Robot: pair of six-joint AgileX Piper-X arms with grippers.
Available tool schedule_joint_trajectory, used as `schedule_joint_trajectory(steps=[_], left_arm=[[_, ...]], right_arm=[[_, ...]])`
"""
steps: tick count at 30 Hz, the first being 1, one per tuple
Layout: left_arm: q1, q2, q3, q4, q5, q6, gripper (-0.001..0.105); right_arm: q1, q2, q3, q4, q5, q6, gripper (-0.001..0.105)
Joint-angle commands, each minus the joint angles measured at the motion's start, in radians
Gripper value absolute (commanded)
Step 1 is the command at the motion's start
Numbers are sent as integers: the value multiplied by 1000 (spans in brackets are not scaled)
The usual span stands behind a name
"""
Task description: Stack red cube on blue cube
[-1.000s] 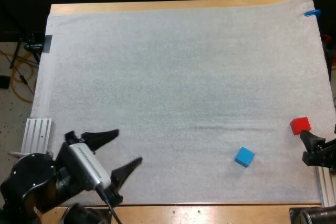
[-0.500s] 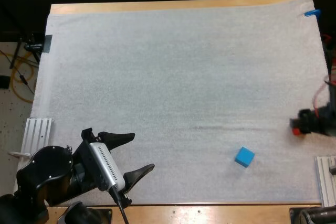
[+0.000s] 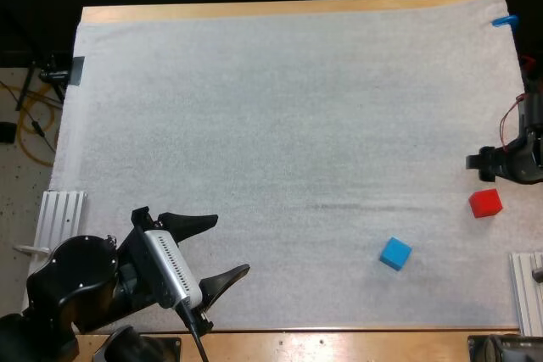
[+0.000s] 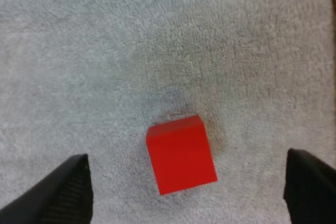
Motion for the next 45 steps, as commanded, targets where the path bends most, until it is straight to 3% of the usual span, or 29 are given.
schedule_joint_trajectory(steps=[1, 13, 16, 21, 24, 26, 37, 45], left_arm=[[-5, 1, -6, -11, -9, 0, 69], [-5, 1, -6, -11, -9, 0, 69], [-5, 1, -6, -11, -9, 0, 69], [-5, 1, -6, -3, -9, 0, 69], [-5, 1, -6, 27, -9, 0, 69], [-5, 1, -6, 55, -9, 0, 69], [-5, 1, -6, 103, -6, 0, 69], [-5, 1, 9, 164, -9, 0, 69]], right_arm=[[-7, 23, 12, -22, -16, -13, 71], [-9, 222, 93, -118, -13, -29, 71], [-9, 254, 96, -118, -13, -31, 67], [-9, 283, 96, -118, -13, -31, 28], [-9, 275, 96, -113, -13, -32, 12], [-9, 259, 96, -108, -13, -33, 6], [98, 0, 96, -14, -4, -8, 6], [376, -147, 96, 53, -4, 126, 6]])
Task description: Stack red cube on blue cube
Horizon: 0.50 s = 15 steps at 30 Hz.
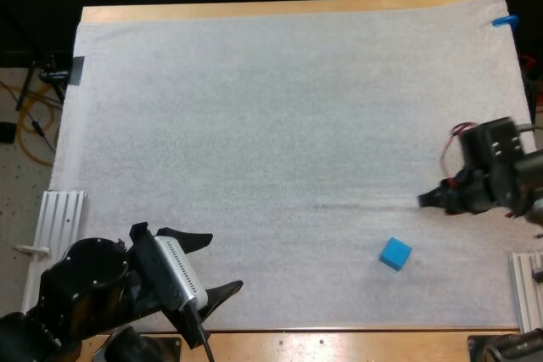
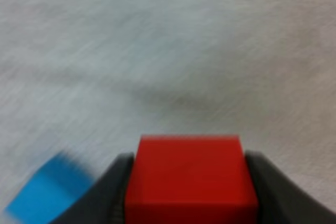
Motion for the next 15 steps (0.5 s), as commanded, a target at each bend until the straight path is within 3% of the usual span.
schedule_joint_trajectory(steps=[1, 6, 15], left_arm=[[-5, 1, 2, 15, -2, 0, 69], [-5, 1, 5, 18, -2, 4, 69], [-5, 1, 5, 18, -2, 4, 69]], right_arm=[[61, -7, -2, 21, -2, 37, 6], [273, 15, -2, 10, -2, 135, 6], [411, 82, 27, -20, 24, 255, 6]])
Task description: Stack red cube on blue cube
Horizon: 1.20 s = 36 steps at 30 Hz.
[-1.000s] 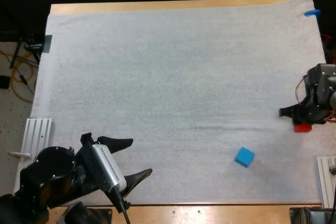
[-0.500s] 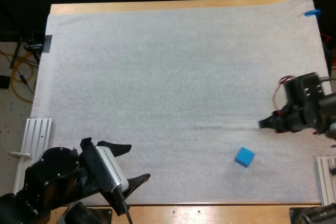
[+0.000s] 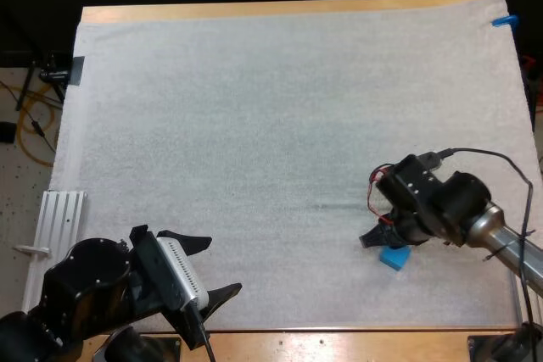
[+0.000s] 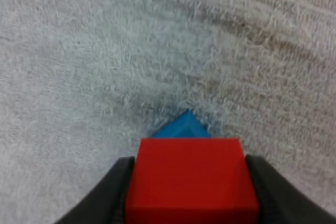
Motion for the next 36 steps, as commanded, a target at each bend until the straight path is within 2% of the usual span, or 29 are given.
schedule_joint_trajectory(steps=[1, 5, 12, 15, 17, 18, 20, 22, 25, 30, 36], left_arm=[[-5, 1, -2, -2, -2, 4, 69], [-5, 1, -2, -2, -2, 7, 69], [-5, 1, -2, -2, -2, 12, 69], [-5, 1, -2, -2, -2, 12, 69], [-5, 1, -2, -2, -2, 12, 69], [-5, 1, -2, -2, -2, 12, 69], [-5, 1, -2, -2, -2, 12, 69], [-5, 1, -2, -2, -2, 12, 69], [-5, 1, -2, -2, -2, 12, 69], [-5, 1, -2, -2, -2, 12, 69], [-5, 1, -2, -18, -2, 12, 69]], right_arm=[[4, 6, 18, -14, 0, 19, 6], [2, 21, 72, -57, 0, 41, 6], [2, 29, 88, -92, -41, 40, 6], [2, 42, 88, -94, -70, 40, 18], [2, 59, 88, -94, -70, 40, 34], [2, 62, 88, -94, -70, 40, 38], [2, 75, 88, -99, -52, 35, 52], [2, 77, 88, -103, -38, 35, 57], [2, 76, 88, -107, 9, 33, 60], [2, 72, 88, -107, 9, 33, 60], [2, -40, 37, -102, -18, 23, 60]])
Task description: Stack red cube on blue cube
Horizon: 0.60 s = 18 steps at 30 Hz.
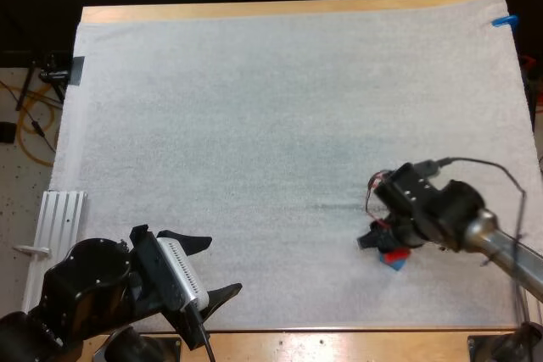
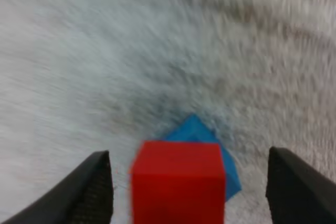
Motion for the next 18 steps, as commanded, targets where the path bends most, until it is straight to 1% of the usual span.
schedule_joint_trajectory(steps=[1, 2, 4, 6, 8, 10, 11, 12, 15, 17, 18], left_arm=[[-5, 1, -2, -23, -2, 5, 69], [-5, 1, -2, -35, -2, 9, 69], [-5, 1, -2, -69, -16, 18, 69], [-2, 1, -2, -113, -100, 11, 69], [17, 8, -2, -166, -238, 5, 69], [57, 20, -2, -209, -266, 5, 69], [94, 34, -2, -239, -262, 5, 69], [107, 43, -2, -263, -260, 5, 69], [233, 89, -2, -337, -218, 34, 69], [344, 118, -2, -382, -156, 48, 69], [365, 122, -2, -389, -147, 51, 69]], right_arm=[[0, -56, -38, -3, -32, -13, 60], [0, -86, -56, -3, -61, -16, 60], [0, -125, -82, -3, -61, -19, 60], [0, -160, -104, -11, -43, -41, 60], [0, -189, -130, -39, 41, -52, 60], [-6, -196, -142, -71, 65, -84, 60], [-25, -196, -146, -98, 65, -96, 60], [-36, -193, -146, -112, 65, -97, 60], [-130, -190, -146, -154, 63, -117, 60], [-216, -194, -146, -170, 45, -153, 60], [-241, -195, -146, -170, 38, -162, 60]])
